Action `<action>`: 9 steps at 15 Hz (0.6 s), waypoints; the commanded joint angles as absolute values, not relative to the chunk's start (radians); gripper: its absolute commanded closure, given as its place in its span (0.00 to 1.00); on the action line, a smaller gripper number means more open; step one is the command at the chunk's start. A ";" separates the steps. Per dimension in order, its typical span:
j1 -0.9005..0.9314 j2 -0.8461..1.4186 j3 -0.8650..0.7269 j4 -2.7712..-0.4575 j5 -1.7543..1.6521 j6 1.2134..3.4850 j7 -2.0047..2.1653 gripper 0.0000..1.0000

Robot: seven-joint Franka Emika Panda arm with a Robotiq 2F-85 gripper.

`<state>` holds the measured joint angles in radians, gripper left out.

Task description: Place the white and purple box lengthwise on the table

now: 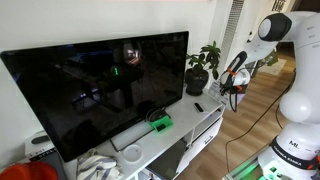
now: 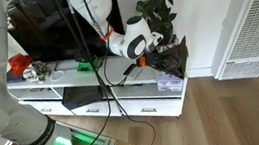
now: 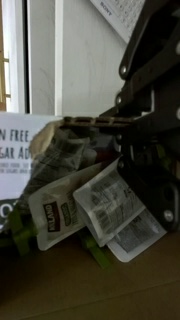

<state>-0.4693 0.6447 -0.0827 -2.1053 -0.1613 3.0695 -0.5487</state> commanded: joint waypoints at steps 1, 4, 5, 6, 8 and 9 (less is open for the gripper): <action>-0.484 0.531 -0.089 -2.232 -0.285 3.200 -0.601 0.98; -0.495 0.504 -0.090 -2.289 -0.388 3.263 -0.642 0.98; -0.510 0.491 -0.078 -2.311 -0.421 3.277 -0.662 0.98; -0.526 0.480 -0.067 -2.329 -0.454 3.288 -0.683 0.98; -0.560 0.456 -0.043 -2.365 -0.519 3.307 -0.729 0.98; -0.578 0.450 -0.031 -2.377 -0.548 3.316 -0.753 0.98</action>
